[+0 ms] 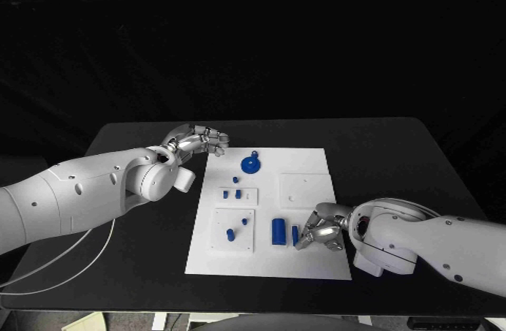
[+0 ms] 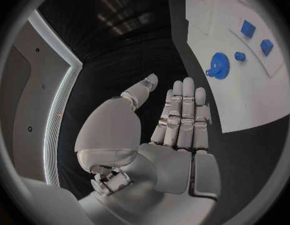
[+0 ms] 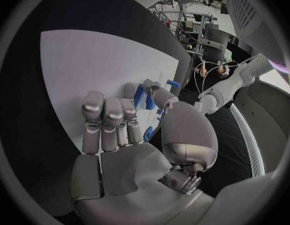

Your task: Assemble the parts on the task board

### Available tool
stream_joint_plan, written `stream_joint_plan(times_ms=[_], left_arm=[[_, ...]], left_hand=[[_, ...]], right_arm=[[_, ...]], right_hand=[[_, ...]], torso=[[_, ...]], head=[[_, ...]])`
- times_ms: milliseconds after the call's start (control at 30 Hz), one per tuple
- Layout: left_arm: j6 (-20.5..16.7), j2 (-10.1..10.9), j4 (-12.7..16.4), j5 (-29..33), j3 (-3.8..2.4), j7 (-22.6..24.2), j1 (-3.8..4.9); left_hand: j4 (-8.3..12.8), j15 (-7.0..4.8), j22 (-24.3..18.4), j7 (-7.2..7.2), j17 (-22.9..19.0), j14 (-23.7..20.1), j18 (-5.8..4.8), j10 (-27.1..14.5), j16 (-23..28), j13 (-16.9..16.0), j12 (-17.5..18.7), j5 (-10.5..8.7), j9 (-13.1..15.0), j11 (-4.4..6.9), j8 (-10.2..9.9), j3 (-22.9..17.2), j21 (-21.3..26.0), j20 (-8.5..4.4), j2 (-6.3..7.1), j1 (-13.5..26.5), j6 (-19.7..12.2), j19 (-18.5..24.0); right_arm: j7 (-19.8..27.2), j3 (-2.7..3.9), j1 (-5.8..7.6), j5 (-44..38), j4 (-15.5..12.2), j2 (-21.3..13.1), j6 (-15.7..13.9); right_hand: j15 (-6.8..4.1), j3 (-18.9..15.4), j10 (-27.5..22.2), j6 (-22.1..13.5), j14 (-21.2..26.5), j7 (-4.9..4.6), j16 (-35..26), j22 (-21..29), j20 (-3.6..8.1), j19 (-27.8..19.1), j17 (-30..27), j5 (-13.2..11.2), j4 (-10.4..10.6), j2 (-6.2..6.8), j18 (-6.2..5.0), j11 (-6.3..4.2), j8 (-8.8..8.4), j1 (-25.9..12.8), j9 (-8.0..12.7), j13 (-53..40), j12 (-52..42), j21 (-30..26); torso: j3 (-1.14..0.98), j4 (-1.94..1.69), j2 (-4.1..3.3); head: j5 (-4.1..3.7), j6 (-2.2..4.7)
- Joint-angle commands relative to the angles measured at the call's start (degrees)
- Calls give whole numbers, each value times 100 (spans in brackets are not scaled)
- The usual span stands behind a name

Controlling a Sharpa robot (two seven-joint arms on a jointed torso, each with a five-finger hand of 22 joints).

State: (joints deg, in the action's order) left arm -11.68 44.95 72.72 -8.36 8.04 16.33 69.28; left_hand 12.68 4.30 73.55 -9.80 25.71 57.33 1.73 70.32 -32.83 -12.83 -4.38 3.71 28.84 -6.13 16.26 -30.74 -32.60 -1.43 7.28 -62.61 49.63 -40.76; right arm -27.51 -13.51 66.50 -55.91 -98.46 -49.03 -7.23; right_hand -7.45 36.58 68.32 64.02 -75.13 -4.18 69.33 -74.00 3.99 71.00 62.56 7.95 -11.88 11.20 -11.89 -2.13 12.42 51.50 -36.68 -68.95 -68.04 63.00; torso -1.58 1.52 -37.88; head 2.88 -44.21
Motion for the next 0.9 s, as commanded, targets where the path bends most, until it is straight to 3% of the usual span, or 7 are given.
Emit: stream_joint_plan(times_ms=[33, 133, 467, 900], left_arm=[[78, -3, 13, -17, -3, 38, 4], [75, -3, 12, -17, -3, 34, 4], [68, 0, 11, -18, -3, 34, 4], [76, 3, 10, -33, -2, 21, 4]], left_hand=[[-23, -13, 6, 11, 11, 39, 35, 13, 31, -4, 11, -18, -9, 12, 16, 11, 29, -11, -22, 43, -39, -30], [-24, -13, 7, 12, 12, 40, 35, 14, 32, -4, 10, -18, -9, 12, 16, 11, 30, -11, -23, 44, -39, -31], [-26, -14, 9, 12, 18, 41, 35, 17, 36, -5, 9, -17, -9, 14, 17, 10, 32, -11, -28, 43, -38, -31], [-23, -14, 13, 13, 26, 42, 36, 18, 42, -5, 9, -16, -9, 15, 18, 8, 36, -11, -27, 38, -39, -32]], right_arm=[[-62, -2, -9, -156, 20, 13, 21], [-104, -2, -10, -158, 36, 25, 55], [-199, -2, -22, -158, 106, 84, 193], [-366, -2, -29, -145, 193, 168, 336]], right_hand=[[-49, -5, 53, 22, 4, 9, -19, 8, -15, 7, 2, -23, 46, -45, -311, -3, 41, -18, 7, -16, -29, -6], [-53, 18, 76, 34, 0, 13, -20, 12, -17, 12, 2, -76, 134, -187, -311, -8, 46, -94, 24, -34, -41, -7], [-54, 321, 82, 48, -4, 16, -25, 6, -13, 6, 3, -54, 83, -301, -311, -11, 52, 60, 68, -39, -28, -1], [-46, 328, 84, 46, -7, 11, -23, -6, -29, 7, 6, 51, 19, -228, -311, -5, 58, 1, 88, -49, -26, 16]], torso=[[-1, 0, 1], [-2, 1, 1], [-1, 2, 1], [2, 1, 2]], head=[[4, -5], [6, -8], [5, -18], [-9, -30]])
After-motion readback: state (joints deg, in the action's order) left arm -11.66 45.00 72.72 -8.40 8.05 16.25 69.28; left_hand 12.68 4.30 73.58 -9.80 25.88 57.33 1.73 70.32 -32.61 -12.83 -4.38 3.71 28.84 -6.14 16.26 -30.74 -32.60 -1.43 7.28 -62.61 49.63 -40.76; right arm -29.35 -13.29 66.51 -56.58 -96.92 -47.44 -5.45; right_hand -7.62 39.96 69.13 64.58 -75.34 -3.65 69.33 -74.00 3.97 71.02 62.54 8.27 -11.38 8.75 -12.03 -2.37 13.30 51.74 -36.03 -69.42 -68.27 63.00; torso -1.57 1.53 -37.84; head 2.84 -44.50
